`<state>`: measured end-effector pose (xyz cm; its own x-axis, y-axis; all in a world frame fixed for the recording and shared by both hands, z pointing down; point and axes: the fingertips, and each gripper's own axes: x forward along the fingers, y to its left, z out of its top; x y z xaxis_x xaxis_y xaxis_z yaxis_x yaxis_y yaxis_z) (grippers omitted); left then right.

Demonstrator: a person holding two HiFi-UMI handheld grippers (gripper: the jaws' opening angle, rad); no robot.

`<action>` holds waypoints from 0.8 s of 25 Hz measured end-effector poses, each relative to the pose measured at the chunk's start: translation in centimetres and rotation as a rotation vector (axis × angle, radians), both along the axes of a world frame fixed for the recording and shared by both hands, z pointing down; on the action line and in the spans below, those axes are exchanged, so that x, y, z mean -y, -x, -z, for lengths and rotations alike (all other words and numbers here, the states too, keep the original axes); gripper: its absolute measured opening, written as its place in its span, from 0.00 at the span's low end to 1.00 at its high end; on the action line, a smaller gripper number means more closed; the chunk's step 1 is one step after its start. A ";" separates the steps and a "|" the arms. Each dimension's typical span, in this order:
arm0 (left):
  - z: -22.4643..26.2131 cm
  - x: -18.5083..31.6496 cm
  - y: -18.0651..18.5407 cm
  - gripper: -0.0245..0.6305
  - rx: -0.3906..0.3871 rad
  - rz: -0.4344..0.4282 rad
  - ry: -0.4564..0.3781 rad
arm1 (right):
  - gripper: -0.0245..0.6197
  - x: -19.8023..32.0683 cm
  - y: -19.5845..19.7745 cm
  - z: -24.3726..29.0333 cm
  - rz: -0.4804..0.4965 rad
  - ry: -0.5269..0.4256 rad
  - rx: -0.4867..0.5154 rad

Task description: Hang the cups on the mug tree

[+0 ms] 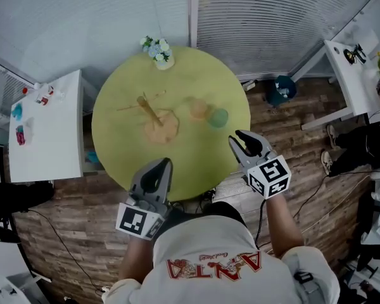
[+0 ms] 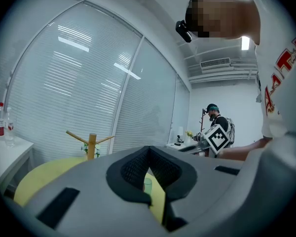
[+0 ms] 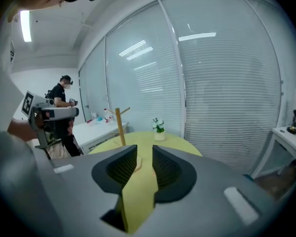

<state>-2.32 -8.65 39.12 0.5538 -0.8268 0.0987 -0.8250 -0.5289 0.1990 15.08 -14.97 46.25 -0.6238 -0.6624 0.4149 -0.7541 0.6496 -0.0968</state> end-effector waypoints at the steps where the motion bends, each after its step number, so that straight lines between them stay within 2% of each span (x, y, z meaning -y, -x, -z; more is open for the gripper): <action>1: -0.1 0.2 0.1 0.05 -0.002 -0.007 0.002 | 0.21 0.6 0.1 -0.8 -0.003 0.019 -0.038; 5: -0.9 0.8 0.6 0.05 -0.015 -0.021 0.015 | 0.34 3.5 0.1 -4.9 -0.018 0.089 -0.189; 9: -2.0 1.2 1.3 0.05 -0.017 -0.015 0.040 | 0.45 6.5 0.1 -9.5 -0.028 0.179 -0.266; 16: -2.9 1.7 2.3 0.05 -0.007 0.012 0.070 | 0.48 9.6 -0.7 -16.3 -0.025 0.339 -0.310; 20: -3.5 1.9 2.4 0.05 -0.004 0.020 0.085 | 0.51 10.4 -0.9 -19.4 -0.017 0.391 -0.347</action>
<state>-4.75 -10.59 42.66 0.5378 -0.8264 0.1669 -0.8344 -0.4933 0.2457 16.01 -25.37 65.65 -0.3957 -0.4255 0.8139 -0.7953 0.6019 -0.0720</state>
